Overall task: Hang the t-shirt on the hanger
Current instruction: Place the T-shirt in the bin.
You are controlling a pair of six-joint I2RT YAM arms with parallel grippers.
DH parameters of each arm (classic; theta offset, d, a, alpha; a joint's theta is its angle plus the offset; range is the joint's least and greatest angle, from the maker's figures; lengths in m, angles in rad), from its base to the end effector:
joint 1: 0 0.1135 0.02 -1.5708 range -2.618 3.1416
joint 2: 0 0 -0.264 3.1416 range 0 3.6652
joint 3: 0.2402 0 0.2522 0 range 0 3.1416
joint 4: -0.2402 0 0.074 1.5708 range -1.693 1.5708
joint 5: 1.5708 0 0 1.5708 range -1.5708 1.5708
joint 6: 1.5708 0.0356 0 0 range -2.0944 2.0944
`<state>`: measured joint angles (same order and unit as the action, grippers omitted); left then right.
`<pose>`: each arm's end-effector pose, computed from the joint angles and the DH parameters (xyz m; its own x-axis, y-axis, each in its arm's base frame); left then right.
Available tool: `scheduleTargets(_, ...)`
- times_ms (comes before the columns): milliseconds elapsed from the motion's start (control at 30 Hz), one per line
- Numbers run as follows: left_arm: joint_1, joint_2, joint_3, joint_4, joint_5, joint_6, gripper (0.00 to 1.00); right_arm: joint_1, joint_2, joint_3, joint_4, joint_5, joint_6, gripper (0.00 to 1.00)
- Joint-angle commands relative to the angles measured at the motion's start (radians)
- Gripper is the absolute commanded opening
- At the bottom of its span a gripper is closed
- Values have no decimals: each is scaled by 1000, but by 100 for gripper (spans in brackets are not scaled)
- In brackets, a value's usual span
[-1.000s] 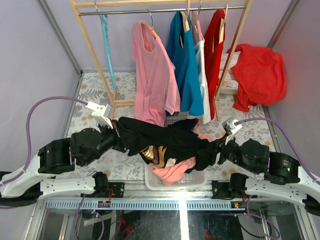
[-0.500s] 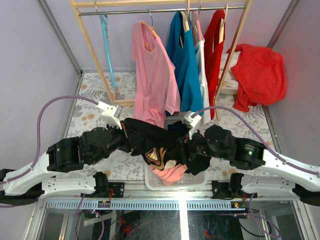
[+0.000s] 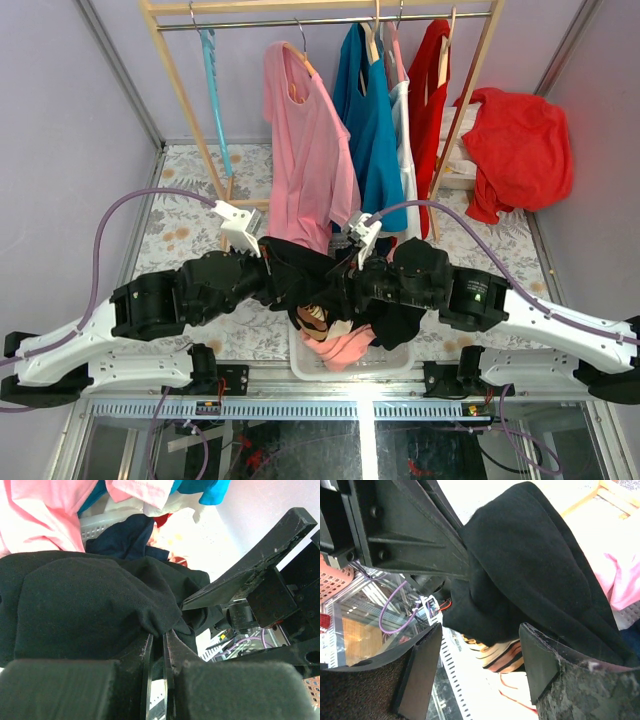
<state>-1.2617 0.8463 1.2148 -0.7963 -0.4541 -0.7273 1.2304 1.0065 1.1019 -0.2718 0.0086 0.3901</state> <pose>0.0600 -0.1366 0.4114 -0.5827 -0.1393 -0.8007 0.4649 0.7510 -0.4690 0.0754 0.2118 0.4004 -0.4116 -0.0230 -0.9111 -0.8469 0.3791 0.3730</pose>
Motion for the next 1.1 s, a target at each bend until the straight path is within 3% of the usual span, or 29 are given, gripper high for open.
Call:
scheduleTargets(0,4,0,-4,94,8,17,6,2,25,68,81,-28,-23,69)
scheduleTargets(133,4,-4,-5,100,6,16,6,1,46,78,82,-46,-21,68)
scheduleTargets(267,4,-3,-6,100,7,17,6,1,61,81,85,-48,-19,58)
scheduleTargets(467,5,-32,-24,94,-9,18,11,3,71,113,69,-26,-21,24)
scheduleTargets(633,4,-101,-81,80,-40,-6,28,2,60,148,33,-5,-34,2)
scheduleTargets(867,5,-155,-106,40,-65,-22,54,2,44,188,-4,26,-53,0)
scheduleTargets(1067,4,-230,-151,-16,-71,-61,63,1,15,253,-56,84,-98,0)
